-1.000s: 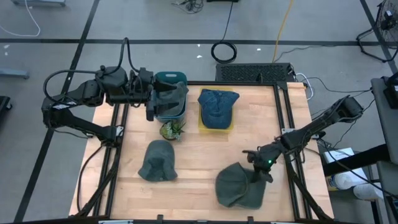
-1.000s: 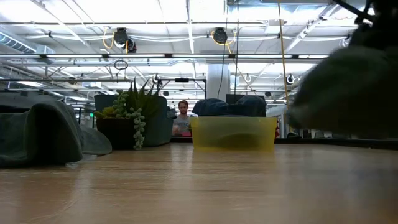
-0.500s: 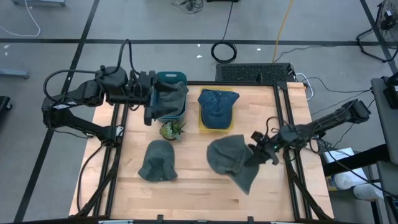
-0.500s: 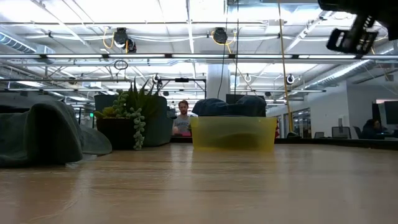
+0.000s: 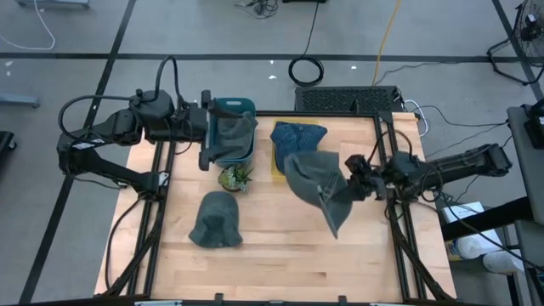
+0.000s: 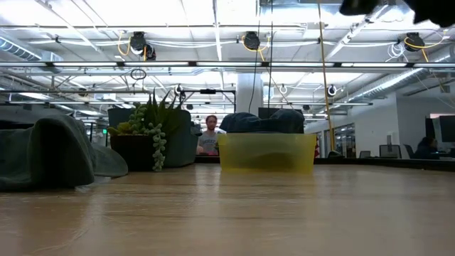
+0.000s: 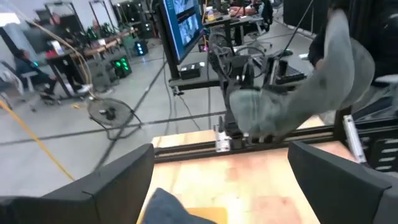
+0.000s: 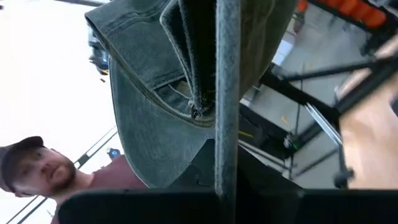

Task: Pick & Place hat
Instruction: Put the bottom black cap into the blue bin

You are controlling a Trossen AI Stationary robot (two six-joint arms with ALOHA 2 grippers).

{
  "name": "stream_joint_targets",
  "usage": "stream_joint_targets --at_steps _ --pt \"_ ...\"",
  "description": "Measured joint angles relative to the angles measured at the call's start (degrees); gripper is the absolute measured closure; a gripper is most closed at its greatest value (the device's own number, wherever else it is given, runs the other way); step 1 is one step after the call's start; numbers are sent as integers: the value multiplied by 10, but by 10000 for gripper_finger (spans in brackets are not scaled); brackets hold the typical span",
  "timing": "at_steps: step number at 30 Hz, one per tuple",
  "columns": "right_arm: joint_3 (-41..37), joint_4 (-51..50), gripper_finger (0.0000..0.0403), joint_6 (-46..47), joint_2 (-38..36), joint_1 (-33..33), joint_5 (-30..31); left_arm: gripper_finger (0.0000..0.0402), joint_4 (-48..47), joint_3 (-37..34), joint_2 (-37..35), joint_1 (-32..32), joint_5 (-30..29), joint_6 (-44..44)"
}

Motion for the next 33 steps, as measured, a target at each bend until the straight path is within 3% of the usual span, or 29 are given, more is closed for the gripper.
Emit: stream_joint_targets --at_steps 7,19,26,33 --pt "121 1 403 21 52 -58 -113 23 25 0 0 0 -1 31" --pt "261 19 403 212 172 -121 -321 23 42 0 0 0 42 48" --pt "285 157 403 341 240 -147 -328 23 55 0 0 -3 138 45" --pt "319 171 403 376 300 -158 -328 23 54 0 0 -32 146 54"
